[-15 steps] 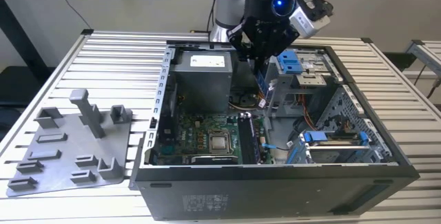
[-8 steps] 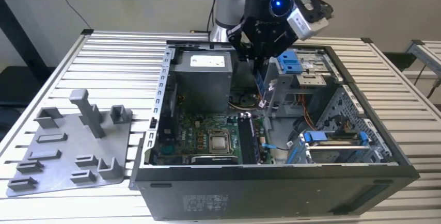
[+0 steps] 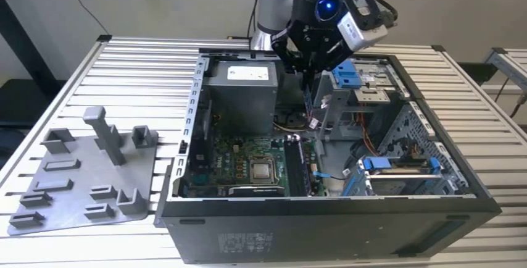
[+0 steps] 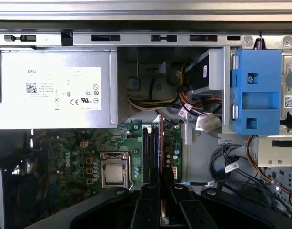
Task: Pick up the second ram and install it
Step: 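Insert the second ram into the second slot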
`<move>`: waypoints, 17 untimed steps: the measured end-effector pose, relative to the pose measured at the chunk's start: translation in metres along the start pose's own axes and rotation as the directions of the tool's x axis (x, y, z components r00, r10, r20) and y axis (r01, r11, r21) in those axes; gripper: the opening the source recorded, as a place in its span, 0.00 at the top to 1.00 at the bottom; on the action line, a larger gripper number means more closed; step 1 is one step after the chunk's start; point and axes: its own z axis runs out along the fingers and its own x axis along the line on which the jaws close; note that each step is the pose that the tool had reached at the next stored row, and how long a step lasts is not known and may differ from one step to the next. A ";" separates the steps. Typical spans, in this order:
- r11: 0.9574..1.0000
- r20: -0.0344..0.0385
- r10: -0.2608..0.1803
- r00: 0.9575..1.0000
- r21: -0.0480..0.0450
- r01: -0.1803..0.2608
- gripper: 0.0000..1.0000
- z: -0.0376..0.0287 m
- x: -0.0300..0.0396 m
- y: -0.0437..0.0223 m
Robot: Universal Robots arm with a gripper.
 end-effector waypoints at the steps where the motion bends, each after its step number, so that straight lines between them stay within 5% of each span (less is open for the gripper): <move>1: 1.000 0.000 0.003 1.000 0.000 -0.003 0.86 0.0001 0.0000 0.0000; 17: 1.000 0.000 0.010 1.000 0.003 -0.010 0.86 0.0056 -0.0044 0.0002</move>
